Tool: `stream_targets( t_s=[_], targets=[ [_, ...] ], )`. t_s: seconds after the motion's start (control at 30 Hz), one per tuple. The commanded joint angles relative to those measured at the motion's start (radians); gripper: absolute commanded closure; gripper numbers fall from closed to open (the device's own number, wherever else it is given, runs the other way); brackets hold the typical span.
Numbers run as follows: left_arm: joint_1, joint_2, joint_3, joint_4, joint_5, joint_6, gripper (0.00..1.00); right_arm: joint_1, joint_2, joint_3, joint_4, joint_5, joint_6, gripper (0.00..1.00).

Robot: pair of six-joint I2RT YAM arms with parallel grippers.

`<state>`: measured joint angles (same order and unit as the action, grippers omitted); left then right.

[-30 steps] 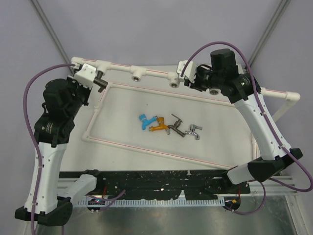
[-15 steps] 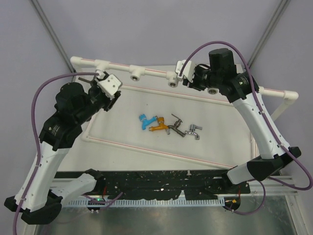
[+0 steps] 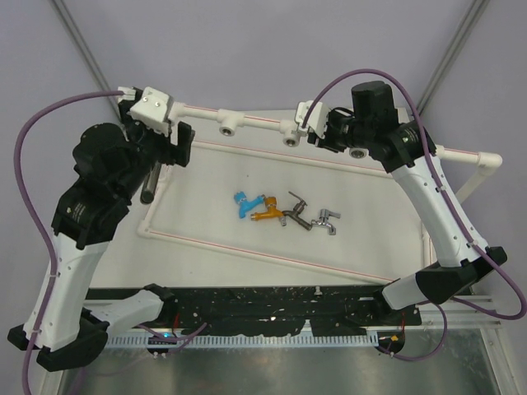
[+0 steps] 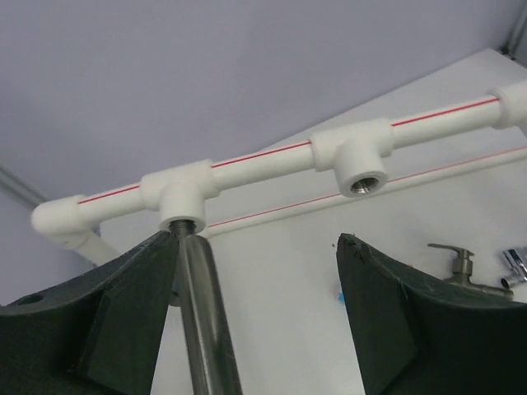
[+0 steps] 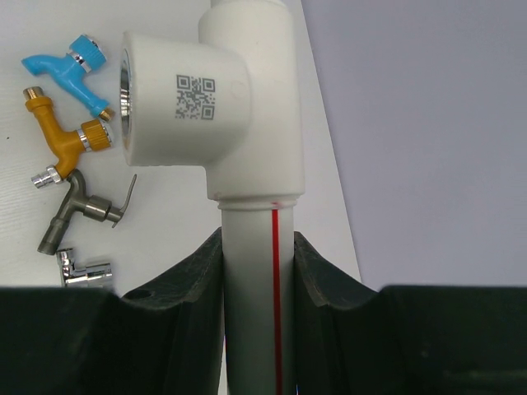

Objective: Install the water faucets

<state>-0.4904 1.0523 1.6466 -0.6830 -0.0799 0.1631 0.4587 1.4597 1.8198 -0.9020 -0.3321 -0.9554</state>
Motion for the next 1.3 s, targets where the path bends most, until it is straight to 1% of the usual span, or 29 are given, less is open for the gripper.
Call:
stream_targets(
  t_s=[0.0, 0.07, 0.2, 0.33, 0.5, 0.6, 0.67, 0.73, 0.87, 0.9, 1.0, 1.07, 1.13, 1.17, 1.27],
  targets=[
    [0.016, 0.032, 0.053, 0.016, -0.308, -0.063, 0.20, 0.026, 0.050, -0.034, -0.003, -0.131, 0.047, 0.95],
    [0.026, 0.063, 0.070, -0.004, -0.337, -0.060, 0.19, 0.026, 0.048, -0.036, -0.003, -0.133, 0.046, 0.95],
    [0.026, 0.101, 0.056, 0.019, -0.331, -0.021, 0.19, 0.026, 0.050, -0.037, -0.003, -0.133, 0.046, 0.95],
    [0.033, 0.162, 0.065, 0.022, -0.379, 0.029, 0.19, 0.026, 0.047, -0.040, -0.002, -0.131, 0.044, 0.95],
    [0.035, 0.207, 0.104, -0.053, -0.394, 0.029, 0.22, 0.024, 0.045, -0.047, 0.002, -0.127, 0.043, 0.95],
    [0.033, 0.221, 0.105, -0.099, -0.399, 0.013, 0.23, 0.026, 0.048, -0.045, 0.002, -0.130, 0.043, 0.95],
    [0.027, 0.227, 0.102, -0.124, -0.383, 0.007, 0.25, 0.024, 0.051, -0.045, 0.002, -0.131, 0.044, 0.95],
    [0.012, 0.224, 0.090, -0.127, -0.348, 0.021, 0.30, 0.024, 0.053, -0.044, 0.002, -0.131, 0.044, 0.95],
    [-0.036, 0.207, 0.044, -0.101, -0.249, 0.058, 0.58, 0.024, 0.057, -0.040, 0.002, -0.131, 0.047, 0.95],
    [-0.048, 0.210, 0.039, -0.104, -0.227, 0.059, 0.62, 0.024, 0.057, -0.039, 0.002, -0.131, 0.049, 0.95],
    [-0.076, 0.228, 0.025, -0.141, -0.179, 0.067, 0.61, 0.024, 0.057, -0.039, 0.002, -0.131, 0.049, 0.95],
    [-0.077, 0.251, 0.013, -0.174, -0.164, 0.052, 0.54, 0.026, 0.057, -0.039, 0.000, -0.133, 0.049, 0.95],
    [-0.077, 0.278, -0.010, -0.210, -0.201, 0.029, 0.45, 0.026, 0.056, -0.039, 0.002, -0.131, 0.049, 0.95],
    [-0.077, 0.294, -0.016, -0.225, -0.222, 0.021, 0.43, 0.024, 0.057, -0.039, 0.002, -0.131, 0.049, 0.95],
    [-0.077, 0.330, 0.024, -0.274, -0.229, -0.023, 0.38, 0.024, 0.056, -0.040, 0.003, -0.131, 0.049, 0.95]
  ],
)
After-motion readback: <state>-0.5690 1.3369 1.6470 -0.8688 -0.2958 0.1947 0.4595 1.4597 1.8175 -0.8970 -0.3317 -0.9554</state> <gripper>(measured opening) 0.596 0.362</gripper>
